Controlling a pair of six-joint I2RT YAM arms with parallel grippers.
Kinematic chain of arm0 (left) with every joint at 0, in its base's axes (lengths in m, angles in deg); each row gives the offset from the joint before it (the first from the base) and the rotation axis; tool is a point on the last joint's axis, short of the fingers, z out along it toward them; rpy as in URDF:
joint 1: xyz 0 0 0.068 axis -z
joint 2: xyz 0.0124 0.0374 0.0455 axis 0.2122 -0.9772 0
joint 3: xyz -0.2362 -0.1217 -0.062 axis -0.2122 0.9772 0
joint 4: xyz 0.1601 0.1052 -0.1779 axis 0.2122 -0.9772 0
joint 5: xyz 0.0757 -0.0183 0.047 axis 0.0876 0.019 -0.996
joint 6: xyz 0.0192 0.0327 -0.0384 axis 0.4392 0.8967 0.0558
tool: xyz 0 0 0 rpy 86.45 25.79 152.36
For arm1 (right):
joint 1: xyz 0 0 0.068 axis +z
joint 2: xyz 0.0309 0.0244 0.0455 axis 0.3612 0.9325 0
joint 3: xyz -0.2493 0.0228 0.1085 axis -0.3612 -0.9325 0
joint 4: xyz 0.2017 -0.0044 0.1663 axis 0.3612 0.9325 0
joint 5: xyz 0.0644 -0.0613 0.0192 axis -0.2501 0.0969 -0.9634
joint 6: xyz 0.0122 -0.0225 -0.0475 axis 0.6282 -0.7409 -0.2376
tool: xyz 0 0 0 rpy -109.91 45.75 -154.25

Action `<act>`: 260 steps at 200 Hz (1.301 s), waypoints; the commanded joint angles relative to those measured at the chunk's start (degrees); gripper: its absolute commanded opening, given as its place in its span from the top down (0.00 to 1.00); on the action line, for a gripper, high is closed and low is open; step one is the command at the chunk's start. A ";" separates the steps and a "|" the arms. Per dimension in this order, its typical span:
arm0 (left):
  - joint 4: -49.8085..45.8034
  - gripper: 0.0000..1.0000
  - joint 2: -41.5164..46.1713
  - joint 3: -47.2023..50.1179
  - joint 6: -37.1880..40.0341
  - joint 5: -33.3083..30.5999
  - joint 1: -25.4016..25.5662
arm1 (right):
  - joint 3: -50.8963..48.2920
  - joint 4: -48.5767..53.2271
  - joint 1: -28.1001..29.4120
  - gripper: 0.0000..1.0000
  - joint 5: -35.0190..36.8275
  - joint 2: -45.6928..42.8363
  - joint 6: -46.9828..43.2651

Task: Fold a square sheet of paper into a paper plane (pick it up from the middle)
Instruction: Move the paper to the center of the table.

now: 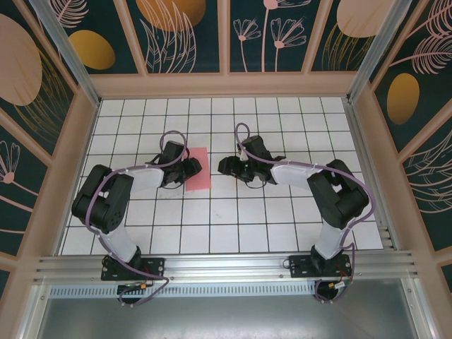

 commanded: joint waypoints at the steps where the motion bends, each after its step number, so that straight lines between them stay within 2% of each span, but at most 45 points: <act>1: -0.78 0.54 -0.16 4.06 -4.61 3.40 -0.10 | 0.97 -0.97 1.70 0.35 -3.59 1.85 2.47; 60: 0.24 0.53 -0.12 5.33 -6.20 3.88 -1.24 | 5.20 1.12 5.71 0.39 -4.23 6.78 4.55; 193: 0.29 0.53 0.01 4.95 -5.14 4.85 -1.43 | 10.65 0.76 6.62 0.58 -8.88 12.77 4.57; 212: 0.29 0.53 0.23 4.67 -4.61 5.24 -1.40 | 10.52 0.24 6.53 0.68 -9.17 12.83 4.89; 241: 2.71 0.53 0.45 4.80 -3.48 7.93 -1.43 | 9.82 1.91 6.15 0.93 -5.57 12.23 5.34; 260: 6.47 0.53 3.38 4.92 -2.95 11.92 -1.26 | 7.94 2.62 5.54 1.00 -3.06 10.48 5.56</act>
